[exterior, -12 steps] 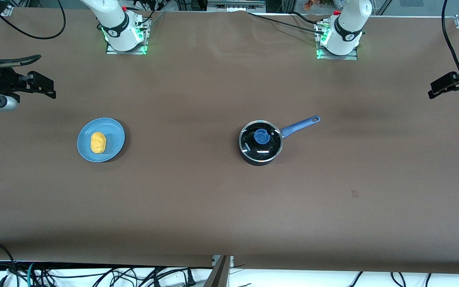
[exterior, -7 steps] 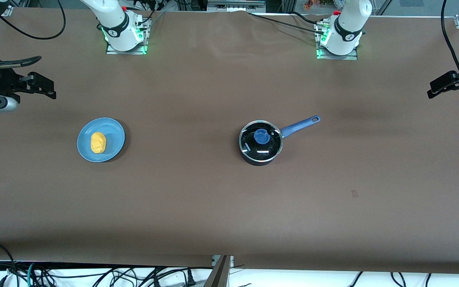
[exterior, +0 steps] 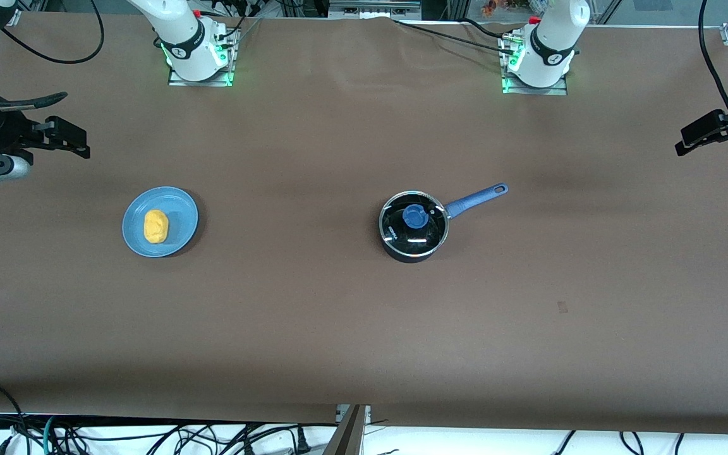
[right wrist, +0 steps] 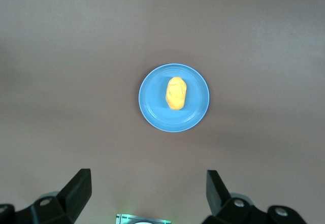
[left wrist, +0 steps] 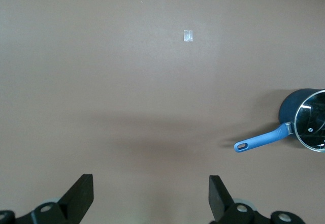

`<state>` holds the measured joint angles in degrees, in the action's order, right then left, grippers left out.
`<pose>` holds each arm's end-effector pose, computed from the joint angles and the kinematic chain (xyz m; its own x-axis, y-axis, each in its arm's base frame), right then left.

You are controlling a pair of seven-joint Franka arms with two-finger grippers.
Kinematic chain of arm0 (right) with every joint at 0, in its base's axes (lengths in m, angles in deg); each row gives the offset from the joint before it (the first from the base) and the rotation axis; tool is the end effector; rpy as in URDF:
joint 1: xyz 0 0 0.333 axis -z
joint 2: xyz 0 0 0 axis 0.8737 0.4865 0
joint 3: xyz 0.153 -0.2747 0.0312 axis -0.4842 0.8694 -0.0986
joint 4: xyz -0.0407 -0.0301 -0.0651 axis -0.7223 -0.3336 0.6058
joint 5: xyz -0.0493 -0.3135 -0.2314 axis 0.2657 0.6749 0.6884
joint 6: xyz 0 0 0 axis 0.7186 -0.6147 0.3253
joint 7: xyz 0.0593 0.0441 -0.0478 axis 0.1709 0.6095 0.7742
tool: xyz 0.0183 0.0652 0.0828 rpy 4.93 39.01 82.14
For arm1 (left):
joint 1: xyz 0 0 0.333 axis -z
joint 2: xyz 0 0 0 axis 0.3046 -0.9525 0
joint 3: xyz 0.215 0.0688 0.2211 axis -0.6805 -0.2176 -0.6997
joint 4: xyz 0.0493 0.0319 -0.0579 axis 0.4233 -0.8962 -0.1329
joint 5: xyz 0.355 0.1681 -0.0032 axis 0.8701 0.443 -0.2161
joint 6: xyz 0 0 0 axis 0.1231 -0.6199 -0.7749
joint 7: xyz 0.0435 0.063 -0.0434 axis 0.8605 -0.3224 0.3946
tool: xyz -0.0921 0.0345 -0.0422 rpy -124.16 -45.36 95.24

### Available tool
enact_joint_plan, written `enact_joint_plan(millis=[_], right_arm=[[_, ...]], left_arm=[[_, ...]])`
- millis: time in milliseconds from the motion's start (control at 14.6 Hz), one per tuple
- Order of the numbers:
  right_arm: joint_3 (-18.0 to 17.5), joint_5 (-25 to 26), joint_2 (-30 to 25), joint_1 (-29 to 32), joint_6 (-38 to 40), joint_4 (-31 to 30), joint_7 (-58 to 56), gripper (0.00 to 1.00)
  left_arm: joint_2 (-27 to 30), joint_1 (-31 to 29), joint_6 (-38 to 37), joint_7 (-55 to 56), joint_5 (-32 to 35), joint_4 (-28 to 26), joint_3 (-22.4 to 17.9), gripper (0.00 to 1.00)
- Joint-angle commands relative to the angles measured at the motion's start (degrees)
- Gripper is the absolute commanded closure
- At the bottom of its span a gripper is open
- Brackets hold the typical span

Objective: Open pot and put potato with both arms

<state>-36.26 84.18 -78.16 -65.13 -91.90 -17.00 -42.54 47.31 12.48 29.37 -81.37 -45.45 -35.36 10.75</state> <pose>0.5748 0.0290 0.6032 0.9825 0.1466 -0.1152 0.1484 -0.9889 0.0069 0.5385 0.0479 0.6144 0.9909 0.1231 -0.0554 0.1239 -0.9922 0.0110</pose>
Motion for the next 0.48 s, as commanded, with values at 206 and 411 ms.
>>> enact_joint_plan(millis=[206, 411], right_arm=[[-0.10, -0.81, 0.41, 0.47, 0.35, 1.32, -0.25, 0.00], [-0.10, -0.81, 0.49, 0.47, 0.26, 1.32, -0.25, 0.00]], left_arm=[[0.39, -0.19, -0.11, -0.56, -0.84, 0.40, 0.06, 0.00], [0.22, -0.10, 0.07, -0.11, -0.93, 0.49, 0.14, 0.00]])
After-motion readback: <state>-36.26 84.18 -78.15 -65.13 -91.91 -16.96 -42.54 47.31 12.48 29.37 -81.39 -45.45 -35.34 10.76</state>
